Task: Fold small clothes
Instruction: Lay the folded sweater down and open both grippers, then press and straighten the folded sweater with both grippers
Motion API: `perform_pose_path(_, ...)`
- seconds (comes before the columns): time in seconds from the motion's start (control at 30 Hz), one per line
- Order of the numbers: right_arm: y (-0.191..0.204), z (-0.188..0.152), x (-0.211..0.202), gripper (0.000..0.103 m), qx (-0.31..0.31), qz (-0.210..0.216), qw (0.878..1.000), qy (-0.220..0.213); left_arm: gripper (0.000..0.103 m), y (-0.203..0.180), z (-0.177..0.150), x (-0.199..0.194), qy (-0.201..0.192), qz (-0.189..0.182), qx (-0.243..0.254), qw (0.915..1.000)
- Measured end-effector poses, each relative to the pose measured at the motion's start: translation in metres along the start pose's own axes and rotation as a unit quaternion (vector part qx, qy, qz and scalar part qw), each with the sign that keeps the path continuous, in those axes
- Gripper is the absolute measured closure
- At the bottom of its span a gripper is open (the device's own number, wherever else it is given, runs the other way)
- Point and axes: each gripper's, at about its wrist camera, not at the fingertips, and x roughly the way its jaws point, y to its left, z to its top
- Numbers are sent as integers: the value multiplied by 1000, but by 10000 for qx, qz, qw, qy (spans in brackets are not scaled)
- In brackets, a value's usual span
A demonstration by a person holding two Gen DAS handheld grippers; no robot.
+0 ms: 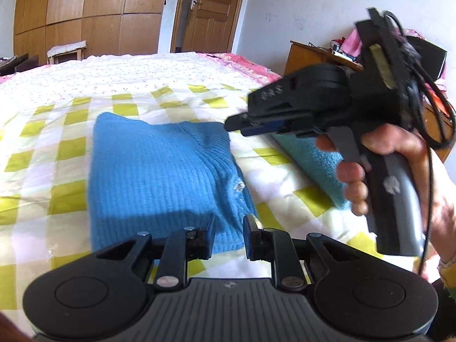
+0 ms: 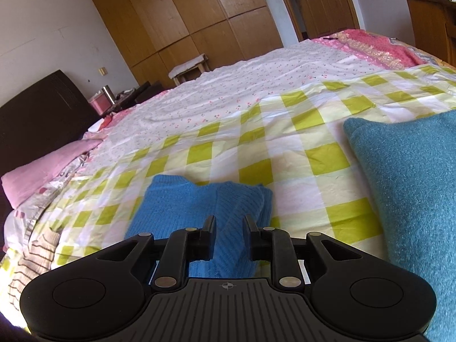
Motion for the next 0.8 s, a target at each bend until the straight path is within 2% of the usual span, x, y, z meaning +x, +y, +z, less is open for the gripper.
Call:
perform_pose_path(0.23, 21, -30, -6, 81, -380, 305, 9983, 320, 77, 25, 4, -5, -160, 414, -171, 9989)
perform_pose_path(0.4, 13, -45, 10, 81, -611, -256, 9952, 717, 77, 43, 4, 10, -17, 748, -315, 9967)
perform_pose_path(0.5, -2, -49, 17, 82, -396, -283, 9947, 903, 77, 54, -1, 20, 211, 824, -476, 9952)
perform_pose_path(0.67, -2, -49, 15, 82, -474, -261, 9944, 912, 77, 56, -5, 22, 305, 829, -378, 9954)
perform_pose_path(0.8, -1, -42, 4, 81, -386, -140, 9962, 772, 77, 55, 6, 11, 175, 848, -307, 9958)
